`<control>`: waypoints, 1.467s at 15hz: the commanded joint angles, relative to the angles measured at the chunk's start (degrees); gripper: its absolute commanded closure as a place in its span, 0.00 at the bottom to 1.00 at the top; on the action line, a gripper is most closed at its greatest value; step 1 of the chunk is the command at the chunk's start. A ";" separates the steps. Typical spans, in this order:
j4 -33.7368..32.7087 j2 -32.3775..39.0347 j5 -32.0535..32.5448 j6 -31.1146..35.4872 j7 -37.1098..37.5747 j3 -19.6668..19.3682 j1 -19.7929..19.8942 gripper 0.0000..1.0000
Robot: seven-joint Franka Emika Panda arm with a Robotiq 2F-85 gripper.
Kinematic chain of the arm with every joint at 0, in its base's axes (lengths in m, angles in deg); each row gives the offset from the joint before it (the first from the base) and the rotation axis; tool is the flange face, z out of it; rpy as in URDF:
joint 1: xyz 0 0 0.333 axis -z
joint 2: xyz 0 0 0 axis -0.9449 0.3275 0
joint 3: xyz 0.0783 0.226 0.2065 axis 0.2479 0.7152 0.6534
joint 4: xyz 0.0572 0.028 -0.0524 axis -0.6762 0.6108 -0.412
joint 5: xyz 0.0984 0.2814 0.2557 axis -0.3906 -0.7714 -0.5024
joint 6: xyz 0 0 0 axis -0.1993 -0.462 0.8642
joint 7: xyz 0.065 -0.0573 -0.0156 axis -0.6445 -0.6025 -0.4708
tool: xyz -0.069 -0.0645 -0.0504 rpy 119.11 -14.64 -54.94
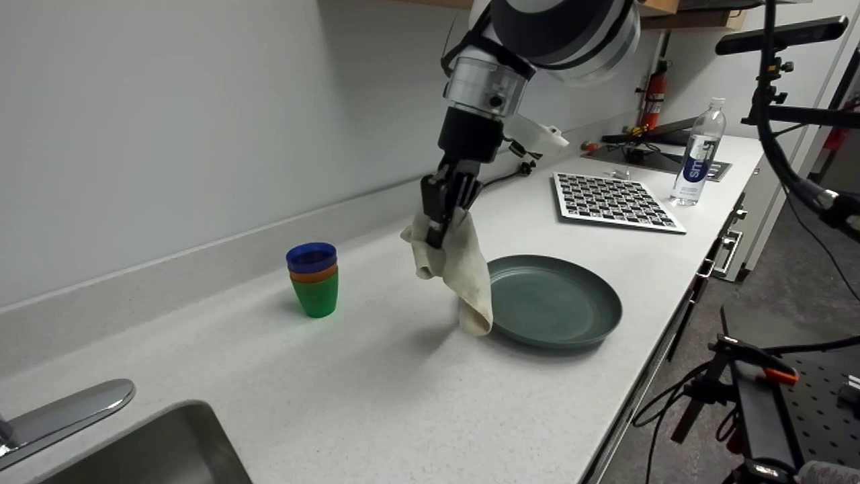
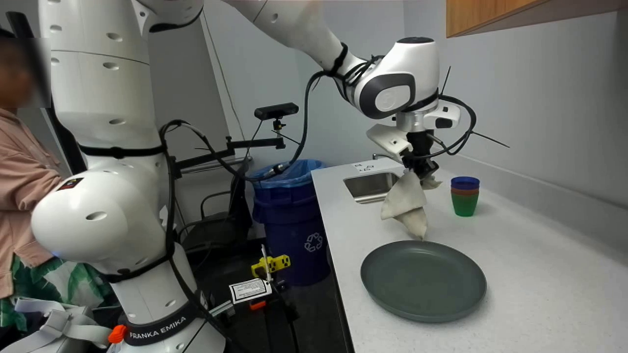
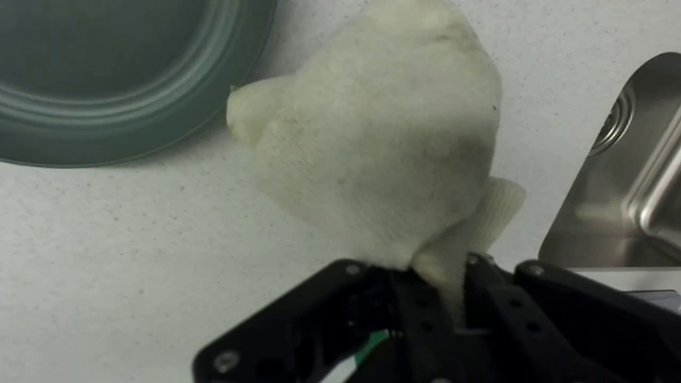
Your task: Use the towel to wipe the grey plate
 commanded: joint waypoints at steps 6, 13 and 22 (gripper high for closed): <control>0.75 -0.48 -1.39 1.59 -5.34 1.37 -3.24 0.58; 1.76 -1.82 3.16 -2.86 -3.98 -0.71 -3.51 0.07; 8.12 -9.38 14.11 -14.70 -1.09 -7.20 -2.45 0.00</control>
